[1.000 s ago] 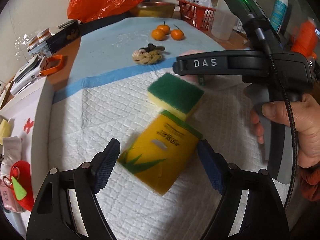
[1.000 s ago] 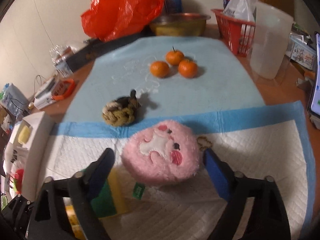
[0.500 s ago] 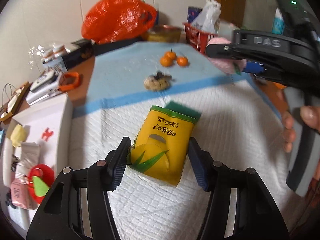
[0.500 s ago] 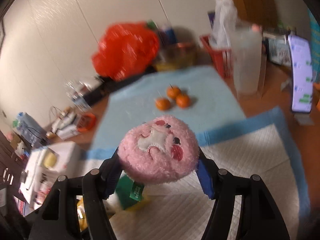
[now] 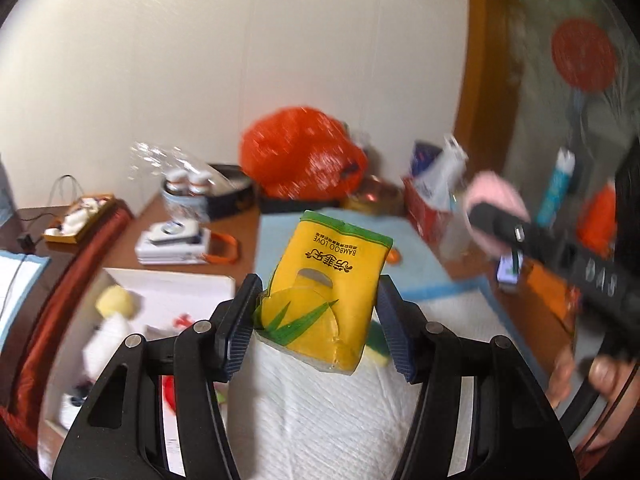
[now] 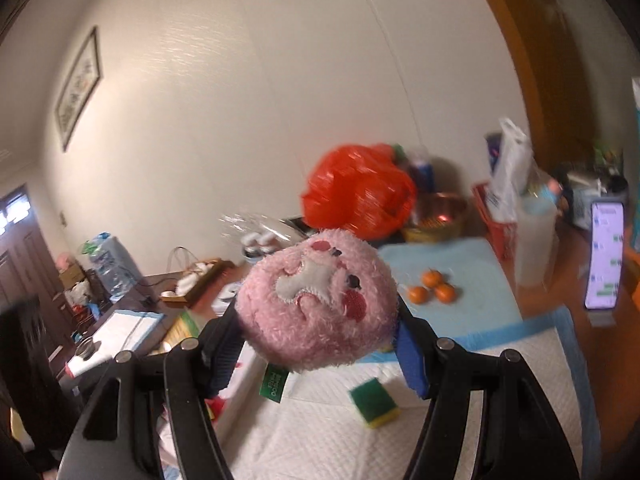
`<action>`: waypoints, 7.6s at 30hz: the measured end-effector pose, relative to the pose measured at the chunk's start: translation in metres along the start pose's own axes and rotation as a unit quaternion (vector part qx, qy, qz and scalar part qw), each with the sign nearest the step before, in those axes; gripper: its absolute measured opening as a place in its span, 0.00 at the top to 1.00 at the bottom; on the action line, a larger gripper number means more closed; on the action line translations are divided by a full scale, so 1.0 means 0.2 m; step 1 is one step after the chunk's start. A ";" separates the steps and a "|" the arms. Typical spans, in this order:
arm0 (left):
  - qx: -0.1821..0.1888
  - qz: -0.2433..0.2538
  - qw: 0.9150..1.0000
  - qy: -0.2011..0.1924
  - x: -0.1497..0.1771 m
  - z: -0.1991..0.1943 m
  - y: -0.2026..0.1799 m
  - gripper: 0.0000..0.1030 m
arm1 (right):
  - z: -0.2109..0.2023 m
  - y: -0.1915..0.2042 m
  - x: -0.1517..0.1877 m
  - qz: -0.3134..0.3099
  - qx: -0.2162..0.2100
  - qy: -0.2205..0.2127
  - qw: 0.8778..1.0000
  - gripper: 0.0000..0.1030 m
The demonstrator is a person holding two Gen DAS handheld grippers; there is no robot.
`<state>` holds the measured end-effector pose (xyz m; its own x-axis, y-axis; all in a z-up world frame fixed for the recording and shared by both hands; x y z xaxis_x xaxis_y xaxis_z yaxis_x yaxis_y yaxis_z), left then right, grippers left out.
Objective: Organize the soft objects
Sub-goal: 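Carry tissue pack and pink plush into the white tray while both grippers release them, then move both grippers back over the pad toward the rope ball and green sponge, then grasp the dark knotted rope ball with the left gripper while the right grasps the green sponge, then carry rope ball and green sponge into the white tray while both grippers release them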
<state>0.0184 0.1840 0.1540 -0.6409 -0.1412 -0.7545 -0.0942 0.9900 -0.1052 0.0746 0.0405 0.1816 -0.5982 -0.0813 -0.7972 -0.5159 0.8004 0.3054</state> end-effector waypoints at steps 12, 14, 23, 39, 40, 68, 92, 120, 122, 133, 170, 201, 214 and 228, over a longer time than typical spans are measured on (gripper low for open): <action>-0.029 -0.032 0.999 -0.010 0.07 -0.15 0.20 0.44 | 0.02 0.16 0.06 -0.020 -0.022 0.006 1.000 0.35; -0.032 -0.037 0.999 -0.010 0.09 -0.17 0.23 0.43 | 0.03 0.19 0.07 -0.025 -0.025 0.009 0.999 0.35; -0.041 -0.054 0.998 -0.015 0.12 -0.23 0.36 0.43 | 0.06 0.30 0.10 -0.036 -0.036 0.017 0.999 0.35; -0.108 -0.110 0.987 -0.041 0.17 -0.41 0.79 0.43 | 0.17 0.48 0.16 -0.050 -0.051 0.035 0.997 0.35; -0.114 -0.120 0.985 -0.042 0.18 -0.43 0.85 0.43 | 0.19 0.50 0.16 -0.051 -0.052 0.038 0.997 0.35; -0.101 -0.170 0.973 0.116 0.40 0.20 1.44 0.43 | 1.11 0.84 0.47 -0.071 -0.022 0.198 0.977 0.32; -0.141 -0.144 0.979 0.037 0.31 -0.02 1.38 0.00 | 0.97 0.81 0.38 -0.071 0.014 0.126 0.989 0.00; -0.053 -0.120 0.989 0.066 0.28 0.16 0.59 0.00 | 0.79 -0.32 0.50 0.009 0.138 0.159 0.977 0.00; -0.054 -0.131 0.988 0.065 0.29 0.15 0.60 0.00 | 0.83 -0.35 0.53 -0.003 0.131 0.179 0.975 0.00; -0.072 -0.122 0.985 0.095 0.35 0.24 0.48 0.00 | 0.96 -0.42 0.65 -0.027 0.118 0.246 0.962 0.34; -0.020 0.073 0.967 0.244 0.04 1.68 -0.39 0.30 | 0.49 -0.93 0.73 0.063 0.092 0.196 0.974 0.57; -0.013 0.021 0.998 0.057 0.02 0.34 -0.31 0.64 | 0.38 -0.88 0.66 0.102 0.075 0.165 0.978 0.57; -0.045 -0.025 0.998 -0.027 -0.05 -0.20 0.01 0.64 | -0.17 -0.22 0.06 0.013 -0.018 -0.032 0.999 0.57; -0.094 -0.084 0.991 -0.041 0.06 -0.40 0.46 0.64 | -0.13 0.15 0.03 -0.032 -0.050 -0.044 0.997 0.57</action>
<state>-0.0584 0.2722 0.1872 -0.5404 -0.2953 -0.7879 -0.3393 0.9334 -0.1171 0.0398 0.0491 0.2001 -0.5077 -0.0738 -0.8584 -0.6122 0.7319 0.2992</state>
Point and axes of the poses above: each gripper's, at about its wrist camera, not at the fingertips, and z roughly the way its jaws point, y to its left, x to its underside, the point moved 9 cm from there along z, roughly the way its jaws point, and after that the axes turned 12 degrees about y, right-handed, at the moved point
